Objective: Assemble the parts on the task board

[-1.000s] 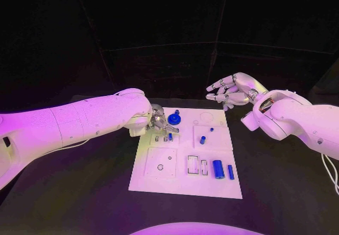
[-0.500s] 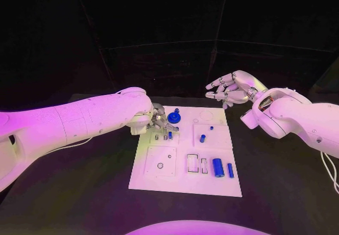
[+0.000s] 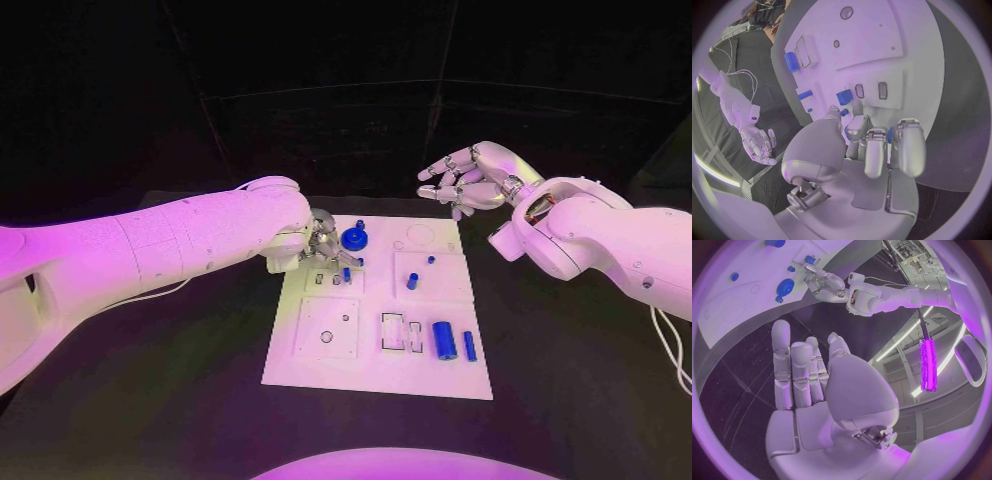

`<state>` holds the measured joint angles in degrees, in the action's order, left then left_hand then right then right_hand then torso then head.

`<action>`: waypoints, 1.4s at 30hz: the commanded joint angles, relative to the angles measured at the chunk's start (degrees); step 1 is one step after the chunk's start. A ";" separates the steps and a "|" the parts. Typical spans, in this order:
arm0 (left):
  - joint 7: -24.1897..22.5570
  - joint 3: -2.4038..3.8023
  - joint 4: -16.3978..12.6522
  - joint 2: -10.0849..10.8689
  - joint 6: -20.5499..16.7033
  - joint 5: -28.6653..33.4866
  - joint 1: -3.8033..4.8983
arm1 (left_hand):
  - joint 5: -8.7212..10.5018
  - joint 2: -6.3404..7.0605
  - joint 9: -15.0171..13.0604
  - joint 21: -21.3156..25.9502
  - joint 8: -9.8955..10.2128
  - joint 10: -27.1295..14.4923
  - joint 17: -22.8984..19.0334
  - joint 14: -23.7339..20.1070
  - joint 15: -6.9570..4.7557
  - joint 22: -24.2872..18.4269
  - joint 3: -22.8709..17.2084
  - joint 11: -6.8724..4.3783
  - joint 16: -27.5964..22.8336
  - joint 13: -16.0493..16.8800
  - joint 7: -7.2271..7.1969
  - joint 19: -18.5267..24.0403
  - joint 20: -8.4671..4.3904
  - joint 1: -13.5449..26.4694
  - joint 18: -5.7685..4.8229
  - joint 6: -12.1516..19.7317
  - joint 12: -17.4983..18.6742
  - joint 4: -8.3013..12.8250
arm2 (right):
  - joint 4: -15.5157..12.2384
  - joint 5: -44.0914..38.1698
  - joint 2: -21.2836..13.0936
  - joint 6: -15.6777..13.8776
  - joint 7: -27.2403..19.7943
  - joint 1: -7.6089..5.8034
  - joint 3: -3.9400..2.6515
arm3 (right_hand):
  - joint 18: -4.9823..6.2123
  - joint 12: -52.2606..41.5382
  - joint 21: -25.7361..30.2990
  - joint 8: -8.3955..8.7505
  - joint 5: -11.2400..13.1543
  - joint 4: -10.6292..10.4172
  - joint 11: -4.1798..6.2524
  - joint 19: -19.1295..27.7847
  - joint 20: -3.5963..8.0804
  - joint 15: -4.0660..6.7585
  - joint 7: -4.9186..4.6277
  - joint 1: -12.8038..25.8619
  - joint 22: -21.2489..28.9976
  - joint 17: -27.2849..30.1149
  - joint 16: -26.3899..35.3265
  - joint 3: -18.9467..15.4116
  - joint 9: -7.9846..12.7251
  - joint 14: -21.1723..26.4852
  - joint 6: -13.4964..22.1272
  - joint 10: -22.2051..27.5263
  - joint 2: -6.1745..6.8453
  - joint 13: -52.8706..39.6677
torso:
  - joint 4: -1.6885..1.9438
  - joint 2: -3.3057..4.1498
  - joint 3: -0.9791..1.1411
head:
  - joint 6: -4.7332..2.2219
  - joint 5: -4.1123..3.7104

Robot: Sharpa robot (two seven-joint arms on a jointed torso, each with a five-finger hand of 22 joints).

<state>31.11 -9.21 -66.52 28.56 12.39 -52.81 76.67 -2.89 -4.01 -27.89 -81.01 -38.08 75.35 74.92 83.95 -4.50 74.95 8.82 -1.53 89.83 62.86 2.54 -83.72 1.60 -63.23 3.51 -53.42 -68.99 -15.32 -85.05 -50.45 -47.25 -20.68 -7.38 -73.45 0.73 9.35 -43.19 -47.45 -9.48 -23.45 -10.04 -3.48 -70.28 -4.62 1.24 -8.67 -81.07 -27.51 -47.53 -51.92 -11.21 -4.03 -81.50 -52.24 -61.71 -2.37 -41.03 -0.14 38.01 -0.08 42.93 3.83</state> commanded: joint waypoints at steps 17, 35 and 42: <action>-1.41 -0.69 -0.18 -0.61 0.16 -0.90 -0.29 | 0.02 -0.08 -0.45 -0.33 -0.46 0.32 15.08 6.05 -0.30 0.09 0.58 0.12 0.17 0.10 -0.02 -0.59 -0.13 0.17 -0.48 0.31 -0.16 -0.21 | 0.20 2.84 0.25 0.33 -0.65 -0.14 -0.04 | 0.83 0.31 0.85 -0.17 -0.60 -0.19 0.06 -0.40 -0.02 0.00 0.09 -0.56 0.82 0.32 0.77 -0.41 0.10 -0.23 0.50 0.46 -0.15 0.20 | 0.07 0.00 0.00 | 0.09 -0.23; -1.85 -0.70 -0.98 -0.71 -0.16 -0.88 -0.34 | -0.09 -2.13 -1.68 -0.33 -0.45 -0.10 15.08 6.05 -0.47 0.19 -4.74 -0.11 0.17 0.13 -0.26 -0.24 -0.19 -8.85 -0.40 1.77 0.12 6.22 | 1.03 2.97 0.66 1.12 -0.12 -0.14 -0.04 | 0.83 0.37 1.00 -0.15 -0.79 -0.25 0.05 -0.39 -0.03 -0.02 0.06 -0.64 0.95 0.33 0.89 -0.44 0.11 -0.19 0.56 0.54 -0.20 0.26 | 0.08 0.02 0.04 | 0.35 -0.53; -2.02 -0.71 -1.17 -0.50 -1.02 -0.56 -0.35 | -2.93 -3.24 -0.97 -0.36 1.68 -0.74 15.08 6.05 -0.62 0.37 -13.43 -0.25 0.17 -0.26 -0.11 -0.16 -0.50 -13.61 -0.39 2.78 1.04 10.82 | 1.29 2.97 0.83 1.45 0.13 -0.13 -0.04 | 0.84 0.39 1.09 -0.14 -0.88 -0.22 0.05 -0.40 -0.04 -0.03 0.06 -0.79 1.02 0.36 1.00 -0.45 0.11 -0.17 0.60 0.59 -0.18 0.30 | 0.08 0.02 0.05 | 0.43 -0.39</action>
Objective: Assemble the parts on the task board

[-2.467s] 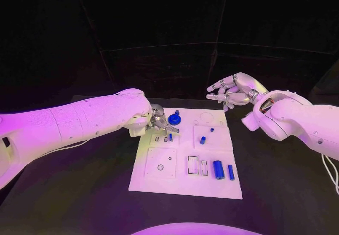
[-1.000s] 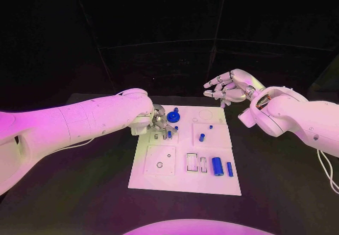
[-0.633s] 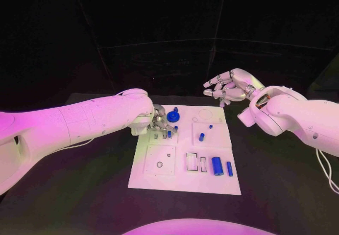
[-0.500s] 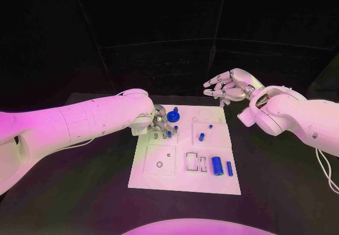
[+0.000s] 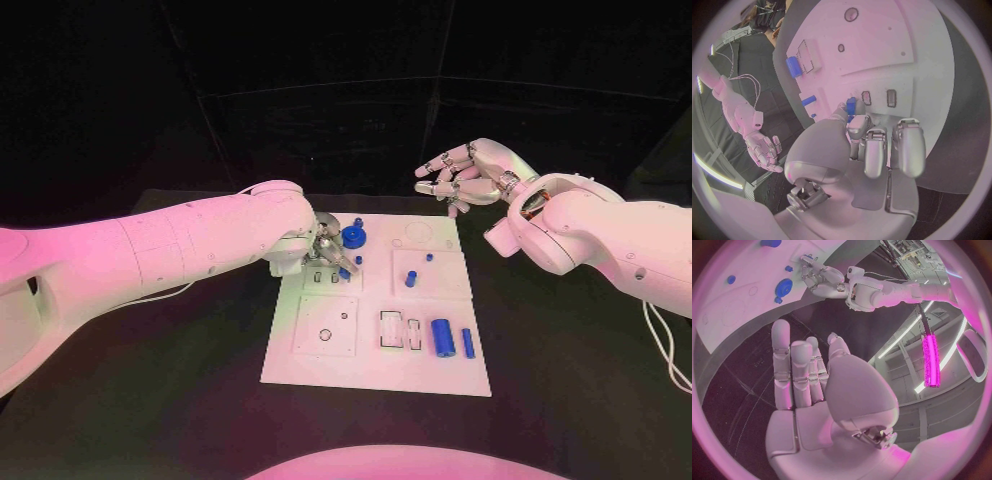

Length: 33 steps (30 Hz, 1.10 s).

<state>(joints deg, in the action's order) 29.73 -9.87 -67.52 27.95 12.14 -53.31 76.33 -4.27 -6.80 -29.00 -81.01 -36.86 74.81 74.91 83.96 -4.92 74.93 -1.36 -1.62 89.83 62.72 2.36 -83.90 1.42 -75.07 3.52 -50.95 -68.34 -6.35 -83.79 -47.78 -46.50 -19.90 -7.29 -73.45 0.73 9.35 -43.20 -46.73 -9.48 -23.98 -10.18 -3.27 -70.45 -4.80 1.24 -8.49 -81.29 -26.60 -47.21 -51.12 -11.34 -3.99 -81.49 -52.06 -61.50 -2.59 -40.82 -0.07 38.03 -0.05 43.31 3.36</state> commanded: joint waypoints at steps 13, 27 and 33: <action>-0.59 0.03 -5.48 4.41 -5.20 0.06 -0.07 | -2.84 8.13 -2.34 -0.06 -0.48 0.60 15.09 6.04 0.30 0.43 -31.65 0.24 0.17 -0.49 0.50 0.23 0.23 7.79 -0.31 0.11 1.19 7.24 | 0.49 0.26 0.23 1.49 0.47 -0.13 -0.03 | 0.85 0.41 0.49 -0.16 -0.41 -0.14 -0.19 -0.22 0.14 -0.04 -0.13 -0.57 0.22 0.09 0.33 -0.36 0.06 -0.15 0.41 0.40 0.02 0.13 | 0.18 -0.04 0.06 | 0.13 0.27; 0.37 -0.02 -9.90 7.70 -12.27 -3.80 -0.26 | -2.67 8.93 -3.12 0.21 -1.11 0.59 15.09 6.04 0.24 0.13 -34.19 0.25 0.17 -0.84 0.39 0.37 0.26 9.26 -0.25 0.22 1.47 7.99 | 1.04 0.37 0.36 1.50 1.65 -0.13 -0.03 | 0.86 0.32 0.81 -0.27 -0.41 -0.84 -0.25 -0.32 0.10 -0.09 -0.15 0.01 0.45 0.01 0.57 -0.82 0.02 -0.17 0.32 0.32 -0.03 0.23 | 0.33 0.13 0.09 | 0.14 0.85; 0.50 -0.05 -9.95 7.65 -13.04 -6.32 -0.89 | -2.62 8.96 -3.20 0.19 -1.20 0.63 15.09 6.04 0.23 0.18 -34.37 0.23 0.17 -0.81 0.38 0.35 0.26 9.35 -0.26 0.17 1.44 8.03 | 1.16 0.52 0.36 1.62 2.21 -0.13 -0.03 | 0.87 0.30 0.92 -0.30 -0.40 -1.02 -0.25 -0.34 0.09 -0.09 -0.15 0.17 0.54 0.00 0.64 -0.96 0.01 -0.19 0.30 0.31 -0.02 0.26 | 0.24 0.11 0.07 | 0.19 1.15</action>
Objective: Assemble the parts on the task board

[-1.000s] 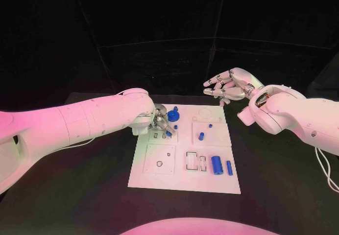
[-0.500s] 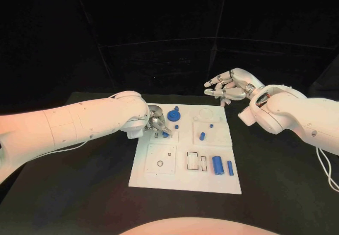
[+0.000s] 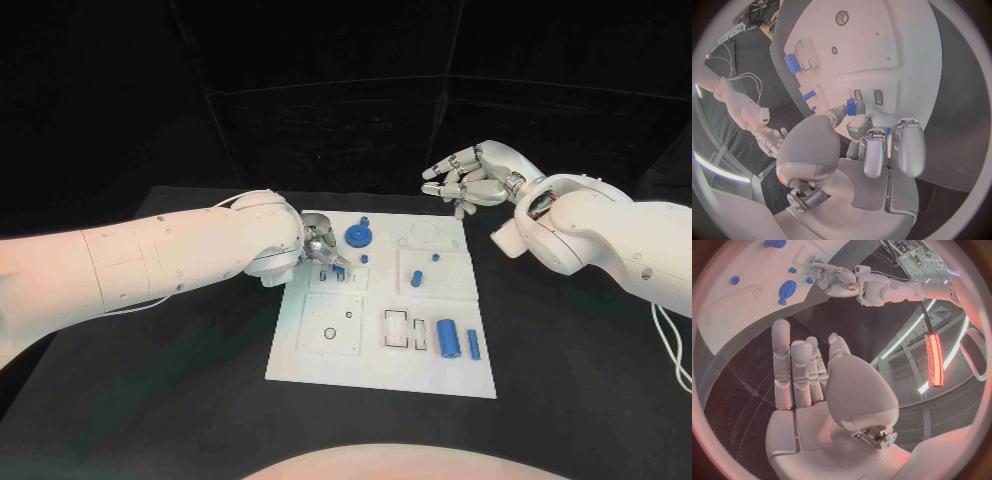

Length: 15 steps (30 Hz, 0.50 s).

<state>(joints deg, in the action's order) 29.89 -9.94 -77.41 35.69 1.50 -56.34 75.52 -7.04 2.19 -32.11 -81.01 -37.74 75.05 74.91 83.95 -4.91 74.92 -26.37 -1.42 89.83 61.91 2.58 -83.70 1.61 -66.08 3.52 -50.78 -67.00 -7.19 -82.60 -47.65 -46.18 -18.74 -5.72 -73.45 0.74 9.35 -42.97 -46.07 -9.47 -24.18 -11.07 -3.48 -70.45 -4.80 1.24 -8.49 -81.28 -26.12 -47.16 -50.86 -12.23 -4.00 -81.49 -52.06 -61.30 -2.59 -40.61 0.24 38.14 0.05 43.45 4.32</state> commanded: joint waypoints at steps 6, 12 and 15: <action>0.68 0.01 0.28 -0.60 -1.89 -4.08 -0.50 | 0.23 0.02 -0.14 0.09 -0.39 0.43 15.09 6.05 0.22 0.36 -9.50 0.03 0.17 0.00 0.14 0.08 0.06 0.46 -0.30 -0.04 0.09 8.90 | 0.06 0.83 0.09 0.11 1.57 -0.13 -0.04 | 0.93 0.05 0.57 -0.32 -0.18 -0.24 -0.03 -0.27 0.09 -0.09 -0.14 0.25 0.47 -0.44 0.07 -0.18 0.02 -0.30 0.28 0.08 0.03 0.07 | -0.22 0.01 -0.05 | -0.13 0.44; 1.29 0.01 0.61 -1.20 0.06 -4.24 -0.73 | 0.27 0.05 -0.17 0.07 -0.42 0.43 15.09 6.05 0.22 0.40 -9.55 0.02 0.17 -0.02 0.13 0.06 0.06 0.49 -0.31 -0.05 0.11 8.92 | 0.16 1.19 -0.02 -0.15 1.92 -0.13 -0.04 | 0.96 0.04 0.67 -0.33 -0.16 -0.26 -0.02 -0.26 0.10 -0.08 -0.13 0.26 0.59 -0.49 0.04 -0.22 0.02 -0.33 0.28 0.06 0.06 0.07 | -0.15 0.00 -0.01 | 0.04 0.41; 1.67 0.01 0.85 -1.47 0.92 -4.27 -0.77 | 0.28 0.06 -0.18 0.10 -0.42 0.37 15.09 6.05 0.22 0.35 -9.58 0.02 0.17 -0.15 0.13 0.08 0.07 0.51 -0.30 -0.05 0.21 8.93 | 0.28 1.27 -0.06 -0.09 2.03 -0.13 -0.04 | 0.96 0.03 0.69 -0.34 -0.15 -0.27 -0.01 -0.29 0.10 -0.07 -0.12 0.24 0.61 -0.55 0.00 -0.24 0.01 -0.37 0.27 0.04 0.07 0.08 | -0.14 0.00 -0.02 | 0.04 0.36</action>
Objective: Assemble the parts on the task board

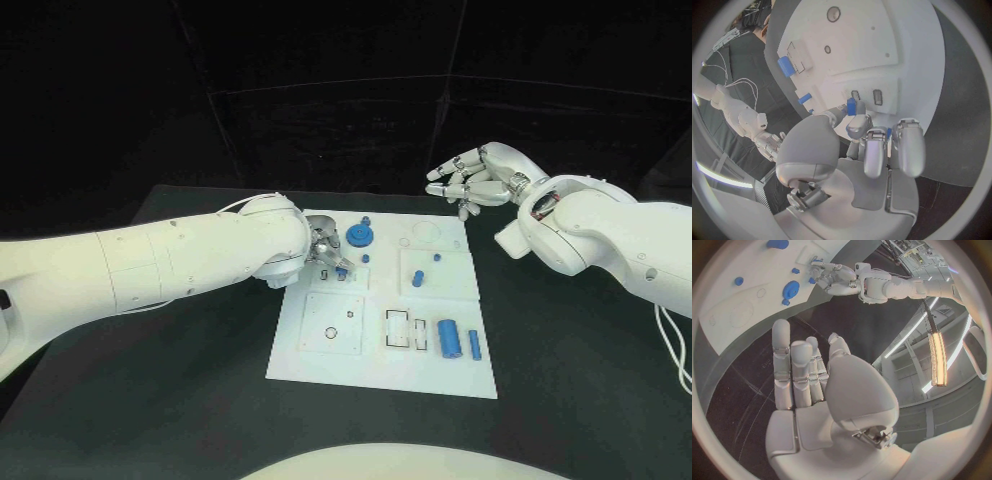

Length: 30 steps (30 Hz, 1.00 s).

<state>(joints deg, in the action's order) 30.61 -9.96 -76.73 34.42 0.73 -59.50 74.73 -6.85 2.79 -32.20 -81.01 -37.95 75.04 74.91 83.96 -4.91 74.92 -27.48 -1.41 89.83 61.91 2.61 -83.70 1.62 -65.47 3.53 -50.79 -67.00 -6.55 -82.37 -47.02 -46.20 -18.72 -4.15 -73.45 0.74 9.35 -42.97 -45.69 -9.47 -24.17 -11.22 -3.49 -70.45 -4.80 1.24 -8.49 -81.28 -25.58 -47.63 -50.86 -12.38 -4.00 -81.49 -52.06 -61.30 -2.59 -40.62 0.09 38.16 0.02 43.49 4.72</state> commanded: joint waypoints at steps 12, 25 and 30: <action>1.91 0.03 0.32 -0.41 3.92 -1.12 -0.05 | 0.12 -0.49 -0.12 0.07 -0.23 0.36 15.09 6.04 0.21 0.41 -8.56 0.01 0.17 -0.23 0.09 0.06 0.07 -0.08 -0.32 -0.04 0.28 8.35 | 0.75 0.67 -0.05 -0.37 0.41 -0.14 -0.03 | 0.97 -0.01 0.29 -0.39 -0.10 -0.09 0.05 -0.40 0.12 -0.03 -0.08 0.08 0.04 -0.29 -0.16 -0.09 0.01 -0.50 0.22 -0.03 0.05 0.12 | 0.01 -0.05 0.02 | -0.09 -0.25; 2.37 0.03 0.16 -0.28 5.73 -1.11 -0.09 | 0.15 -0.35 -0.21 0.12 -0.32 0.49 15.09 6.04 0.22 0.36 -8.81 -0.03 0.17 -0.07 0.06 0.08 0.07 -0.02 -0.30 -0.09 0.15 8.55 | 1.18 0.65 0.23 -0.29 0.33 -0.14 -0.03 | 1.01 -0.02 0.49 -0.40 -0.07 -0.07 0.08 -0.42 0.15 0.00 -0.05 -0.08 0.30 -0.05 0.11 -0.10 0.01 -0.52 0.22 -0.09 0.04 0.16 | 0.04 -0.03 0.01 | 0.14 0.01; 2.54 0.03 0.23 -0.39 6.21 -1.10 -0.09 | 0.16 -0.28 -0.25 0.09 -0.37 0.54 15.09 6.04 0.22 0.42 -8.90 -0.03 0.17 -0.02 0.05 0.05 0.07 0.06 -0.32 -0.14 0.11 8.59 | 1.22 0.65 0.28 -0.22 0.29 -0.14 -0.03 | 1.04 -0.01 0.64 -0.39 0.03 -0.12 0.07 -0.40 0.15 0.00 -0.06 -0.07 0.48 0.06 0.26 -0.15 0.01 -0.50 0.26 -0.07 0.05 0.19 | -0.03 -0.04 0.02 | 0.19 0.14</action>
<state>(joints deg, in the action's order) 32.25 -9.82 -76.45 34.08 4.84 -60.24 74.76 -6.63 2.83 -32.41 -81.01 -37.95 75.03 74.90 83.95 -4.91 74.91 -28.01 -1.40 89.83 61.84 2.81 -83.70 1.62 -65.42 3.53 -50.80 -67.00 -6.01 -81.11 -46.60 -45.98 -18.76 -3.62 -73.45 0.74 9.34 -42.97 -45.41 -9.76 -24.17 -11.22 -3.49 -70.66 -4.60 1.24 -8.49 -81.28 -25.16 -47.64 -50.86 -12.38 -4.00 -81.49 -52.06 -61.30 -2.59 -40.49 0.08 38.11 0.02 43.66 4.86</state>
